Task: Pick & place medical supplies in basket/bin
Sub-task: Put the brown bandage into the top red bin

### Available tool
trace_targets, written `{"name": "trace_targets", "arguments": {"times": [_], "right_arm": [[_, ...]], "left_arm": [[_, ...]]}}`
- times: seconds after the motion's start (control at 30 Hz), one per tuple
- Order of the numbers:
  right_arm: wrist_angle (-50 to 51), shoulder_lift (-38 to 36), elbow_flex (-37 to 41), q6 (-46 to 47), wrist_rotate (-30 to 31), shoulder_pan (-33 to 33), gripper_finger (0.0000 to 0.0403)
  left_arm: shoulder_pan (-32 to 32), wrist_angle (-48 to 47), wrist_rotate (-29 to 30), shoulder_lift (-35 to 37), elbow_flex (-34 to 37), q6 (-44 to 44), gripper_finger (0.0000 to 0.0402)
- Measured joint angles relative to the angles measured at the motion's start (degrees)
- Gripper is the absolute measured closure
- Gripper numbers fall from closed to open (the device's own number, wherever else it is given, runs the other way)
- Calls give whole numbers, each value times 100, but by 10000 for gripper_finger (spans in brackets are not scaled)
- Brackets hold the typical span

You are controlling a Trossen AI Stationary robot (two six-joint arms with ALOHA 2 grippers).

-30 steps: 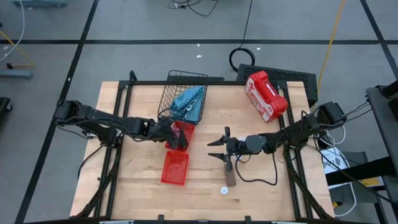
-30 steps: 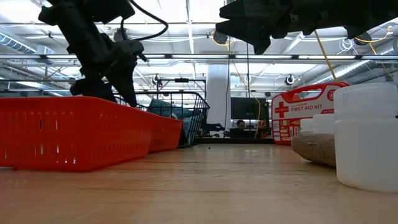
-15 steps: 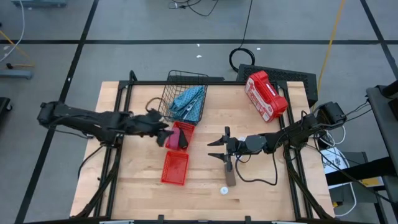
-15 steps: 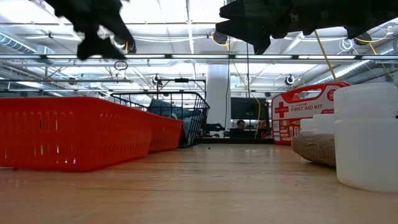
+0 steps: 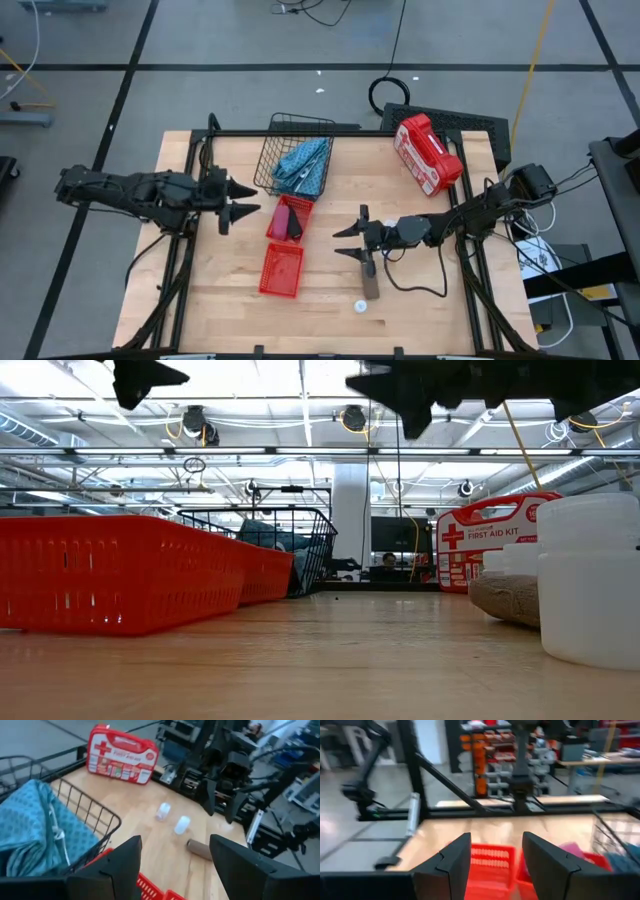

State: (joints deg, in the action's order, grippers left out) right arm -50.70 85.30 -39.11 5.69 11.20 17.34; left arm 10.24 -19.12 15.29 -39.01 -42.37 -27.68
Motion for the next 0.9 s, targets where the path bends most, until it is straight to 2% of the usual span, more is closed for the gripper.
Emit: {"name": "trace_targets", "arguments": {"times": [0.23,0.33,0.4,0.47,0.53,0.6,0.67,0.73,0.9], "right_arm": [[-403,0,-16,71,-226,76,236],[-22,0,-338,73,-142,320,231],[1009,0,-847,70,197,556,219],[2770,0,-1608,135,711,795,200],[4761,78,-2472,674,1252,1009,178],[6425,285,-3208,1633,1511,1120,156],[7836,442,-3654,2673,1527,1191,139],[8771,543,-3828,3718,1350,1246,128],[9786,743,-3615,5811,572,1290,127]], "left_arm": [[2,84,-21,164,0,891,160],[2,81,-20,129,0,1139,160],[2,81,-21,76,-2,1197,160],[2,63,-22,40,-2,1243,160],[2,81,-22,1,-2,1258,160],[2,45,-23,-3,-2,1277,160],[2,39,-22,-8,-2,1300,160],[2,-12,-22,-25,-2,1300,160],[2,-69,-20,-105,-2,1300,160]]}}
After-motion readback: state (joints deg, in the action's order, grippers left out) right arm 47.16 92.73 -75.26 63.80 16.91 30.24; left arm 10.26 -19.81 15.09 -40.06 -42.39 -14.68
